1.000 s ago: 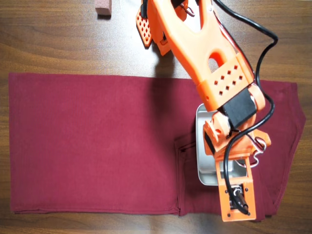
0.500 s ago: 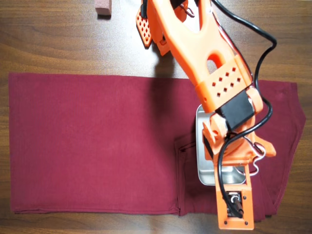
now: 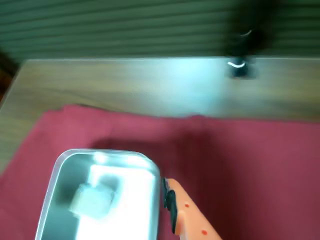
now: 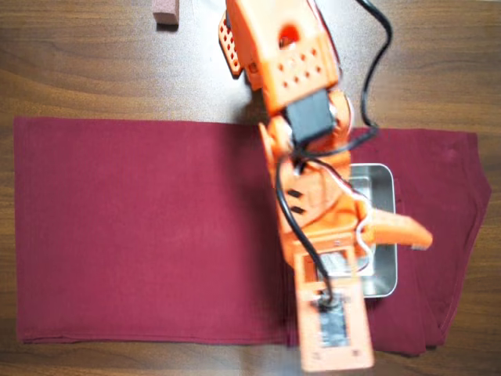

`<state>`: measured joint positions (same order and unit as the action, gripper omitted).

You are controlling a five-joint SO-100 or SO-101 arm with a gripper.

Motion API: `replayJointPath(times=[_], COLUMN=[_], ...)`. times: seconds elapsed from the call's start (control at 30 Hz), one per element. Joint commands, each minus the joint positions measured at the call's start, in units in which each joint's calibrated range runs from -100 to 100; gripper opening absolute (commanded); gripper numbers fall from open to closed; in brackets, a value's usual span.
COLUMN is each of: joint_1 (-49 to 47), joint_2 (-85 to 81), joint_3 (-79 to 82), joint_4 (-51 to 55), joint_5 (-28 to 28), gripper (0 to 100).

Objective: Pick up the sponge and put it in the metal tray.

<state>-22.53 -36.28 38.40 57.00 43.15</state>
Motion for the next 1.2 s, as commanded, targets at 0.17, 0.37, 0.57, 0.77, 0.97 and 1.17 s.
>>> replayJointPath(times=[0.17, 0.37, 0.57, 0.77, 0.97, 1.17], joint_1=[6.2, 16.1, 23.8, 24.1, 22.5, 22.6], joint_2=[-9.4, -28.6, -51.6, -62.0, -62.1, -62.1], joint_3=[4.2, 19.5, 38.7, 55.0, 61.5, 61.6], joint_4=[11.1, 7.9, 6.0, 6.0, 16.3, 43.0], joint_5=[-1.8, 5.4, 7.6, 8.1, 6.8, 4.5], gripper=[0, 0, 0, 0, 0, 0])
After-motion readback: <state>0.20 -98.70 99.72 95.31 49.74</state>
